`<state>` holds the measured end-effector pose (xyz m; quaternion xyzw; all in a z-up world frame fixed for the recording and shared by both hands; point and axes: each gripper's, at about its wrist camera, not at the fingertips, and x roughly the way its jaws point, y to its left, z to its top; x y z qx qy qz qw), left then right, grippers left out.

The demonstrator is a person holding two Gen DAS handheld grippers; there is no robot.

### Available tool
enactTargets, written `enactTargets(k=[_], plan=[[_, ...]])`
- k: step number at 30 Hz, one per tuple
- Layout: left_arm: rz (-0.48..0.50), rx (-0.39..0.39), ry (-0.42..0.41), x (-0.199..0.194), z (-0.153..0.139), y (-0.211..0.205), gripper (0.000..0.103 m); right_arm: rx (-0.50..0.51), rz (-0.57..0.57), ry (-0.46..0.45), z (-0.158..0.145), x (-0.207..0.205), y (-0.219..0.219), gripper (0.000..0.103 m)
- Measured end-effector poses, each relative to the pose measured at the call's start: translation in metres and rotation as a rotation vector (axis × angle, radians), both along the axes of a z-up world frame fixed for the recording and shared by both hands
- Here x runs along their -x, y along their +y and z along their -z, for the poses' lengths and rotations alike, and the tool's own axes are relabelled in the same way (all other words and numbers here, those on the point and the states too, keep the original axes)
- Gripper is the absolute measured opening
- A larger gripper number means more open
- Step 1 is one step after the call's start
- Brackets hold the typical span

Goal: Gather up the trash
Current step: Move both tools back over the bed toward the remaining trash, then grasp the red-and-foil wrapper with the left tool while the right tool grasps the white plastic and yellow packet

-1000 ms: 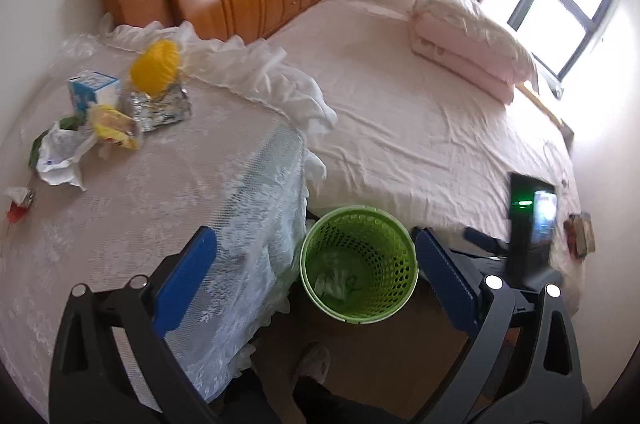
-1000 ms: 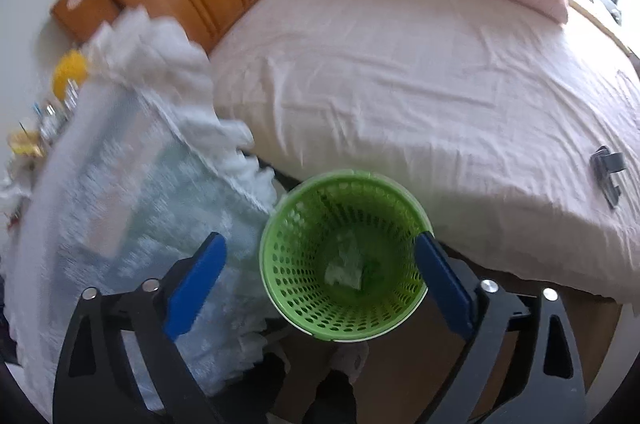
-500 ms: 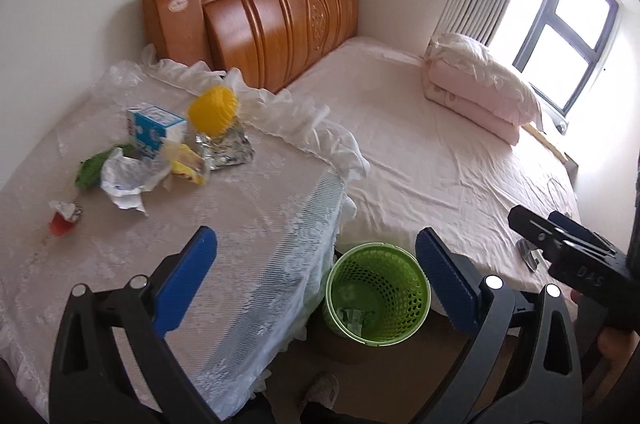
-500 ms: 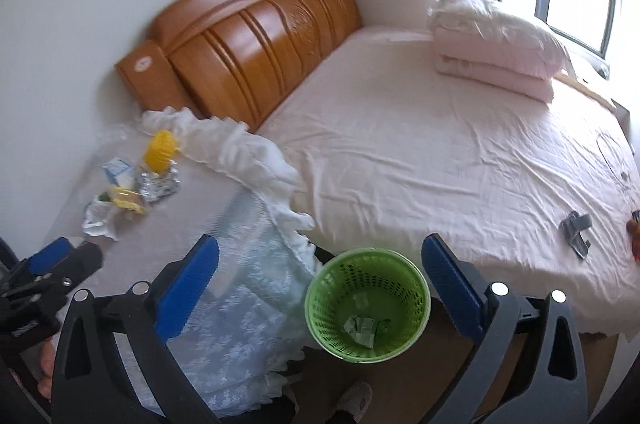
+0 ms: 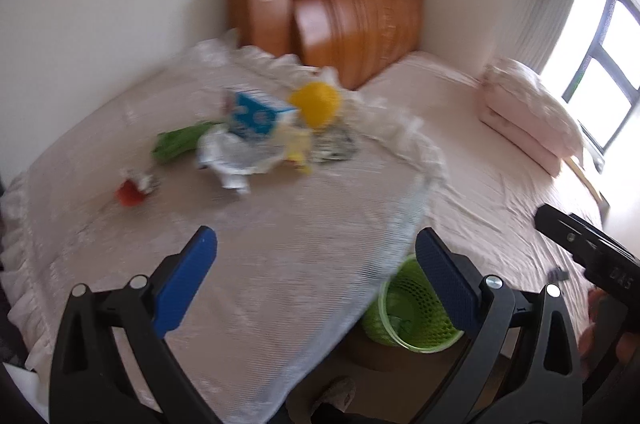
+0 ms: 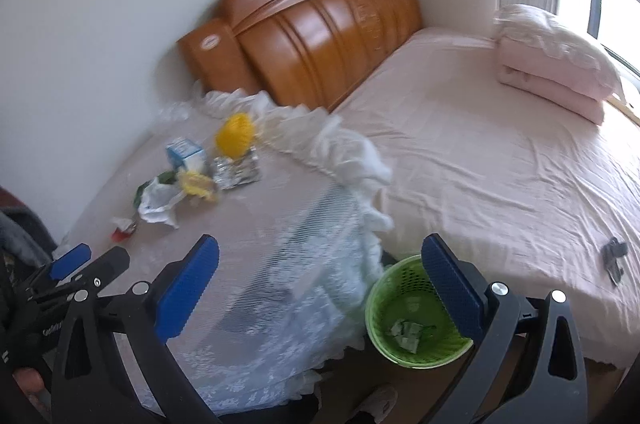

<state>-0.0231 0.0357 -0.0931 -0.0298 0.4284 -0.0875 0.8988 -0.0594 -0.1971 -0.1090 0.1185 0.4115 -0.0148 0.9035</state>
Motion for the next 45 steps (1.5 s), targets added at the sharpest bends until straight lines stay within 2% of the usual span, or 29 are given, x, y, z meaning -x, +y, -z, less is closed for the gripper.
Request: enactTargets(k=[5,11,16,23,30,32,34,35,39,42,45], plan=[[-0.131,-0.033,0.026,-0.016,0.017,0.051,0.095,0.004,-0.063,0.019,0.005,-0.016,0.026,0.101],[-0.296,-0.084,0.063,-0.051,0.052,0.121,0.095,0.009,-0.129,0.052,0.015,-0.029,0.059,0.101],[-0.360,-0.050,0.130,-0.088,0.089,0.160,0.095,0.007,-0.165,0.091,0.025,-0.041,0.084,0.101],[-0.350,-0.054,0.157,-0.126,0.114,0.169,0.085,0.012,-0.184,0.137,0.037,-0.050,0.105,0.101],[-0.359,-0.062,0.188,-0.144,0.131,0.173,0.057,0.029,-0.206,0.148,0.042,-0.058,0.116,0.101],[-0.351,-0.074,0.179,-0.143,0.131,0.171,0.055,0.026,-0.215,0.151,0.043,-0.061,0.119,0.101],[-0.340,-0.085,0.176,-0.142,0.131,0.169,0.048,0.007,-0.219,0.156,0.045,-0.064,0.122,0.101],[-0.336,-0.075,0.177,-0.140,0.130,0.170,0.047,-0.005,-0.221,0.157,0.045,-0.066,0.123,0.101],[-0.318,-0.054,0.174,-0.139,0.125,0.172,0.034,-0.054,-0.230,0.156,0.046,-0.075,0.131,0.101],[-0.305,-0.051,0.164,-0.137,0.123,0.174,0.034,-0.108,-0.222,0.156,0.048,-0.084,0.136,0.101],[-0.293,-0.032,0.158,-0.131,0.119,0.177,0.034,-0.206,-0.203,0.157,0.057,-0.101,0.145,0.101]])
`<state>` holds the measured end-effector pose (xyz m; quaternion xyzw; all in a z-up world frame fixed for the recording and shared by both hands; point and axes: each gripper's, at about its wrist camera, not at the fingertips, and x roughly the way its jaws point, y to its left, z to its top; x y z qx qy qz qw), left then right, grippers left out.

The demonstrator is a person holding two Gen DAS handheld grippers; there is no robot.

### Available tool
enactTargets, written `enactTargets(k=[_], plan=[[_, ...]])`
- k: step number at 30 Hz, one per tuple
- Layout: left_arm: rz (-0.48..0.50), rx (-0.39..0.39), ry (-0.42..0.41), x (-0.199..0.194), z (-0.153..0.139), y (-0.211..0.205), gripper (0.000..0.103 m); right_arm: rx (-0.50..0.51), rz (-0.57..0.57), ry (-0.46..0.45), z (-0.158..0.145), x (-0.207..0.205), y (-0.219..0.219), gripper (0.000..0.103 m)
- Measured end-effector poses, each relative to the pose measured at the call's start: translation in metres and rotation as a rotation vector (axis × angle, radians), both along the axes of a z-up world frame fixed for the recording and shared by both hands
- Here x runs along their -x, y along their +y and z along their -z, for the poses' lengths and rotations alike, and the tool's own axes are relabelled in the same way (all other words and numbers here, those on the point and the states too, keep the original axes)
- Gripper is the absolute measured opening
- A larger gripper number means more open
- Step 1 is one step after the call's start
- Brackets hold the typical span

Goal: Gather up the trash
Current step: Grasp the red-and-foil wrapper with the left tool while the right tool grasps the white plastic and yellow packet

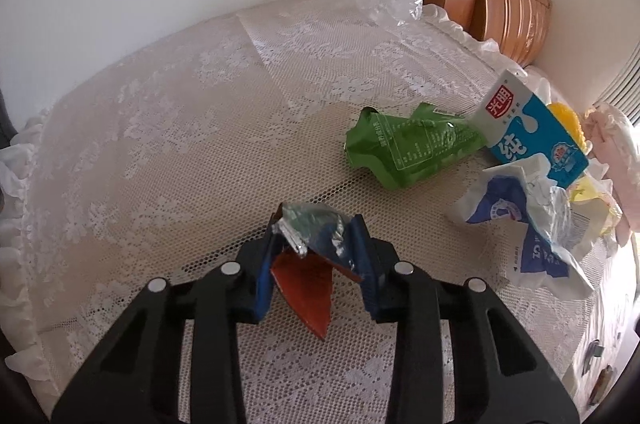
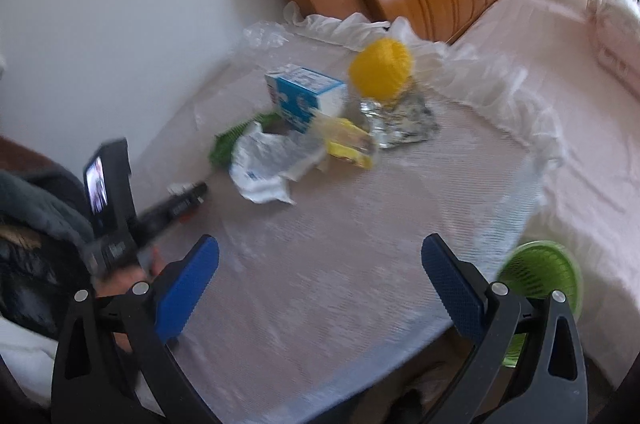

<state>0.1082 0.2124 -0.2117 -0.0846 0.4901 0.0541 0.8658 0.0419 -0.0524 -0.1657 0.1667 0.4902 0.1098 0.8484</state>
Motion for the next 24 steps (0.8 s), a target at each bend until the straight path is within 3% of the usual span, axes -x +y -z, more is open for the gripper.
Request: enactTargets(k=[5,9,12,17,19,20,24], plan=[[0.024,0.020,-0.019,0.009,-0.010,0.002,0.034,-0.145,0.098,0.065,0.027,-0.035,0.014,0.101],[0.042,0.015,-0.038,0.021,-0.023,0.002,0.034,-0.198,0.202,0.113,0.050,-0.056,0.021,0.098],[0.058,0.019,-0.054,0.034,-0.034,0.003,0.034,-0.258,0.264,0.151,0.065,-0.068,0.024,0.088],[0.083,0.020,-0.066,0.048,-0.045,0.001,0.034,-0.302,0.249,0.158,0.075,-0.077,0.036,0.051],[0.084,0.034,-0.064,0.051,-0.047,0.002,0.034,-0.295,0.221,0.141,0.071,-0.076,0.040,0.045],[0.081,0.038,-0.064,0.052,-0.048,0.002,0.034,-0.297,0.209,0.138,0.070,-0.076,0.041,0.036],[0.083,0.035,-0.072,0.059,-0.053,-0.001,0.034,-0.325,0.162,0.147,0.068,-0.067,0.042,0.028]])
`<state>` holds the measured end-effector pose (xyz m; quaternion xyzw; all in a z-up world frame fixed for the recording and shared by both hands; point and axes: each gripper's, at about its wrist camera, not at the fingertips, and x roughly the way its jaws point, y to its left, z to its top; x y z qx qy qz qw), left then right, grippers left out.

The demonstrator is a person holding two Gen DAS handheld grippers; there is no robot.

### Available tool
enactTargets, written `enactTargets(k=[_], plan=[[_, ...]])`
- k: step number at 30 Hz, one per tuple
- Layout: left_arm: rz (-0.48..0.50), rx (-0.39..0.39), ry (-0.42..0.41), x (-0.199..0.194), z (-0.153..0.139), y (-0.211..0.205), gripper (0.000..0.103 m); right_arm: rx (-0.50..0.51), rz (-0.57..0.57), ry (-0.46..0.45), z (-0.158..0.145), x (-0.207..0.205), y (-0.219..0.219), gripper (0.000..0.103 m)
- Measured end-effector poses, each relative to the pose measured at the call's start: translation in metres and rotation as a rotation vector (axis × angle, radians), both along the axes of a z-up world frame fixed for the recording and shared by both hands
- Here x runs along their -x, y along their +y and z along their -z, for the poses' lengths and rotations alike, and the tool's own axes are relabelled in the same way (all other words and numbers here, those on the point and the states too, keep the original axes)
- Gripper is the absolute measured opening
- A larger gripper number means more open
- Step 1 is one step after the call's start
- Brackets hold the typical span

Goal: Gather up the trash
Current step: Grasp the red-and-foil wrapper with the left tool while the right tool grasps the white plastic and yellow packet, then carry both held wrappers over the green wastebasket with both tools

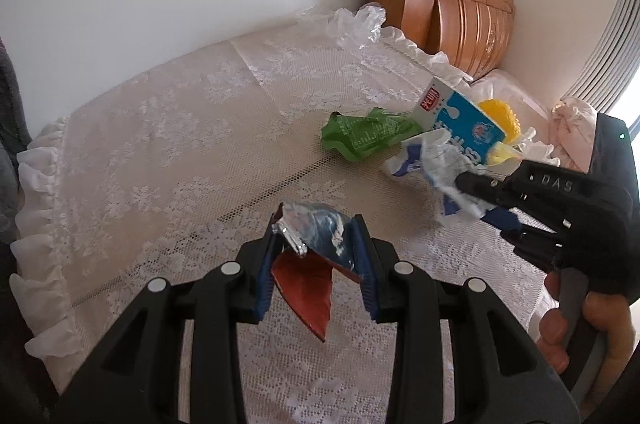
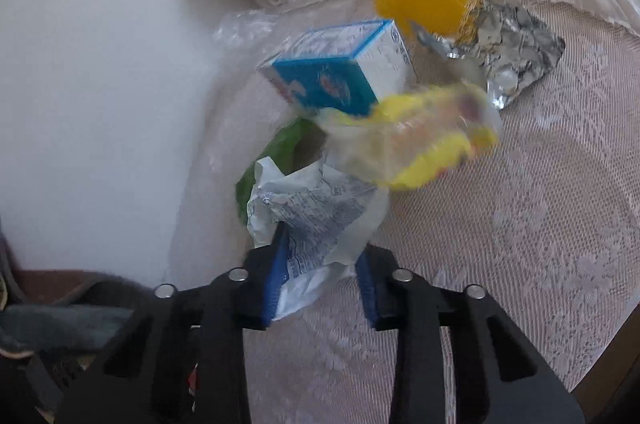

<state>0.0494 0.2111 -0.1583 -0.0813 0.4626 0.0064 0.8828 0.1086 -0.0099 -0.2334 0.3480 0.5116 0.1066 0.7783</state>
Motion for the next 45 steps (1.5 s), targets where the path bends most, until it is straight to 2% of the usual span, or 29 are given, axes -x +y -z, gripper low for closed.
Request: enactTargets(k=[4,9,13,15,18,19,21,22,23,29,31,34,37,41,45], plan=[[0.000,-0.001,-0.009,0.010,-0.007,-0.004,0.034,-0.028,-0.072,-0.011,-0.004,0.015,0.006,0.019],[-0.006,-0.012,-0.023,0.024,-0.016,-0.011,0.034,-0.048,-0.142,-0.032,-0.010,0.033,0.009,0.017],[-0.016,-0.005,-0.021,0.033,-0.019,-0.015,0.034,-0.130,-0.185,-0.016,-0.005,0.043,0.005,0.011],[-0.021,-0.003,-0.018,0.037,-0.018,-0.018,0.034,-0.128,-0.205,-0.006,-0.001,0.045,0.004,0.011],[-0.025,-0.004,-0.010,0.041,-0.015,-0.021,0.034,-0.060,-0.228,-0.008,0.001,0.049,0.002,0.015],[-0.024,-0.002,-0.008,0.043,-0.015,-0.022,0.034,-0.036,-0.230,-0.009,0.001,0.049,0.000,0.019],[-0.022,0.000,-0.004,0.043,-0.013,-0.024,0.034,0.020,-0.227,-0.009,0.000,0.055,-0.007,0.040],[-0.021,0.000,-0.003,0.043,-0.012,-0.025,0.034,0.039,-0.220,-0.009,0.000,0.058,-0.010,0.056],[-0.019,0.001,-0.001,0.043,-0.012,-0.025,0.034,0.061,-0.214,-0.011,0.000,0.062,-0.014,0.062],[0.001,0.011,0.002,0.038,-0.010,-0.029,0.034,0.148,-0.186,0.021,0.002,0.071,-0.048,0.065],[0.008,0.013,0.002,0.036,-0.009,-0.030,0.034,0.173,-0.176,-0.007,-0.005,0.073,-0.057,0.065],[0.023,0.020,0.008,0.031,-0.007,-0.033,0.034,0.209,-0.206,-0.067,-0.017,0.069,-0.061,0.071],[0.042,0.020,0.008,0.029,-0.006,-0.037,0.034,0.219,-0.221,-0.094,-0.019,0.063,-0.060,0.071],[0.060,0.025,0.007,0.026,-0.007,-0.039,0.034,0.241,-0.205,-0.069,-0.009,0.050,-0.063,0.071],[0.066,0.024,0.009,0.024,-0.007,-0.038,0.034,0.317,-0.246,-0.054,-0.001,0.050,-0.062,0.071]])
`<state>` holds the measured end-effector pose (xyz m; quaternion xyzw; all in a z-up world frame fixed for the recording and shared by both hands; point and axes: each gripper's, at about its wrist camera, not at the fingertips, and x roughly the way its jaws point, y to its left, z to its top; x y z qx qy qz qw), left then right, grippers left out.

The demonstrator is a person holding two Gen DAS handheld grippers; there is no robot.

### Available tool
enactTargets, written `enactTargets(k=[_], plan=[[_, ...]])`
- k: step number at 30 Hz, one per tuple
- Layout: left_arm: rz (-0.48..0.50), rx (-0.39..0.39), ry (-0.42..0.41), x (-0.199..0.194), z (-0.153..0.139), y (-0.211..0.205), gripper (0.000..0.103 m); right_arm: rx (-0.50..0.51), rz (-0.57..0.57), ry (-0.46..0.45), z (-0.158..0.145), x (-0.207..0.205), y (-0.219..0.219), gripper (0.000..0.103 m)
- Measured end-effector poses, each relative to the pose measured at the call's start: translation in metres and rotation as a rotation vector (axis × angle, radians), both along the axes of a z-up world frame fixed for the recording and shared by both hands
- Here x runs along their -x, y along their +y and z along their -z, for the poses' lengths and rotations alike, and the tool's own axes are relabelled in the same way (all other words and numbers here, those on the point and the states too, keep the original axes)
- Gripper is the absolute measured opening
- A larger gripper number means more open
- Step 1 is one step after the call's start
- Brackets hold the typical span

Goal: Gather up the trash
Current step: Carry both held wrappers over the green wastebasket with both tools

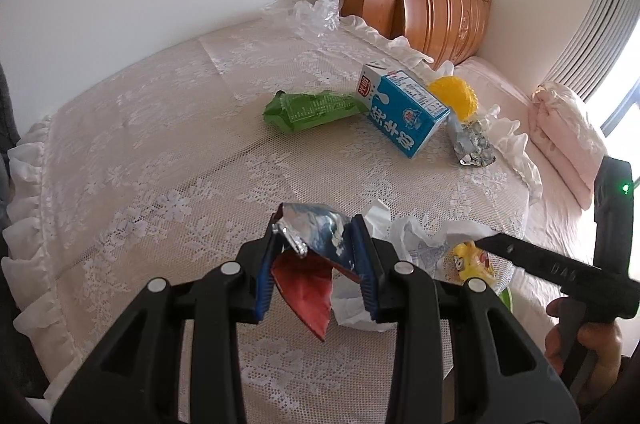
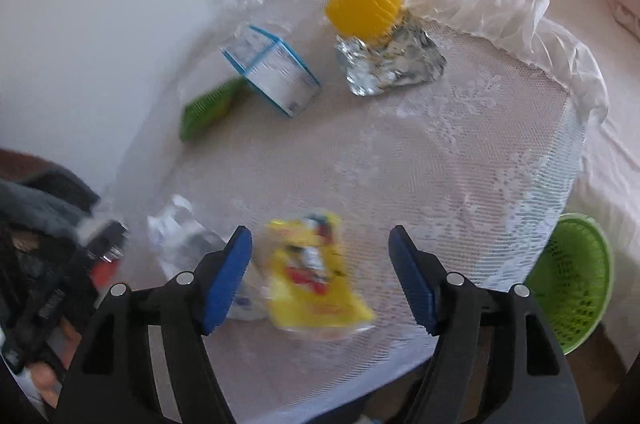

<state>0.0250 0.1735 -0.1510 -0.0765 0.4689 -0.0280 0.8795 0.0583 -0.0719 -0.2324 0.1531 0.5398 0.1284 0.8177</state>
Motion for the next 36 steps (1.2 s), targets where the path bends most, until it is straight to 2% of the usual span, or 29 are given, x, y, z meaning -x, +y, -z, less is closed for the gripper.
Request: enactTargets(k=[4,6,9,10,12,16,21,26,31,36], plan=[[-0.007,0.001,0.002,0.000,-0.001,0.004,0.034,0.059,-0.055,-0.001,0.005,0.007,0.008,0.071],[-0.010,-0.003,0.000,0.000,-0.002,0.005,0.034,0.108,-0.085,-0.026,0.005,0.008,0.019,0.067],[-0.009,-0.006,-0.009,0.001,-0.007,0.006,0.034,0.188,-0.152,-0.056,0.002,0.011,0.037,0.045],[-0.009,-0.007,-0.012,0.002,-0.008,0.006,0.034,0.208,-0.169,-0.059,0.002,0.012,0.040,0.034],[-0.007,-0.007,-0.019,0.004,-0.011,0.004,0.034,0.234,-0.197,-0.055,0.003,0.015,0.045,0.024],[-0.001,-0.009,-0.026,0.008,-0.016,-0.002,0.034,0.168,-0.167,-0.051,0.001,0.016,0.034,0.013],[0.042,-0.006,-0.036,0.013,-0.027,-0.022,0.034,0.074,-0.083,-0.088,-0.021,0.025,-0.004,0.012],[0.159,0.001,-0.061,0.018,-0.043,-0.068,0.034,0.075,0.032,-0.164,-0.059,0.059,-0.065,0.012],[0.364,0.027,-0.075,0.026,-0.054,-0.152,0.034,0.141,0.201,-0.210,-0.089,0.115,-0.143,0.012],[0.574,0.066,-0.072,0.043,-0.056,-0.246,0.034,0.225,0.372,-0.209,-0.099,0.176,-0.214,0.012]])
